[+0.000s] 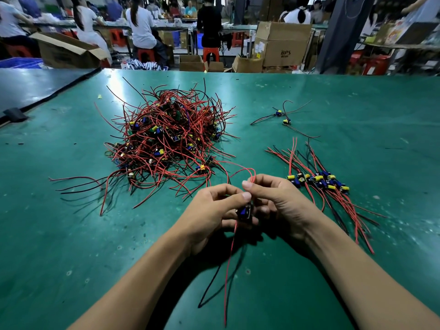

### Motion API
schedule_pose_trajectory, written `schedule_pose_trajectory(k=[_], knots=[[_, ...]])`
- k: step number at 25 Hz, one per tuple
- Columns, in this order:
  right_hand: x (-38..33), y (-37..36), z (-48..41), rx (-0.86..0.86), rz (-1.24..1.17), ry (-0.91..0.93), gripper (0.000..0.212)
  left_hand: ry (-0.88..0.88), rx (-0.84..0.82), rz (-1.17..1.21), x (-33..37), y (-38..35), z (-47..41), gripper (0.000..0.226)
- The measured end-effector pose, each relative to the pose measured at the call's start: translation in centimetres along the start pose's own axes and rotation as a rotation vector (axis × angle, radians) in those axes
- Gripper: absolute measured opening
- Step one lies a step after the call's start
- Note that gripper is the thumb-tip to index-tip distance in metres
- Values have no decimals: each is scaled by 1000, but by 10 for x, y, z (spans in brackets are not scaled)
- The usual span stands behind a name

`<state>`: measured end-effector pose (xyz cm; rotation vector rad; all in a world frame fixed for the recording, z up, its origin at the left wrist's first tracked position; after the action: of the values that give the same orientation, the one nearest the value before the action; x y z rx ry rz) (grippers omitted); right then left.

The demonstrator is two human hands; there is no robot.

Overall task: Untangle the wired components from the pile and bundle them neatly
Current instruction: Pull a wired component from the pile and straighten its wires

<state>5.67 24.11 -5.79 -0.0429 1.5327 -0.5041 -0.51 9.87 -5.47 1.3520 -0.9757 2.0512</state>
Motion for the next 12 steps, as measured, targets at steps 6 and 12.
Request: schedule_pose_trajectory(k=[6,12], knots=[[-3,-1,0,-1,99,100,20,-103,109,-61,-1,0,-4,11],[-5,-4,-4,178,125,257,22,-127,60,-106,1,-5,-3,12]])
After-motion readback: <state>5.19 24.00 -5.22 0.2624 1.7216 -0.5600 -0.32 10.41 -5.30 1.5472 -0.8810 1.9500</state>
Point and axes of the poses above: each hand's wrist, its own z-axis away from the middle knuckle, its own y-axis out of the back of the hand, x = y × z, the point moved 2 cm from there along -z, towards the middle knuckle, and after that the axes turned 8 degrees about y, right-handed, at the moved point
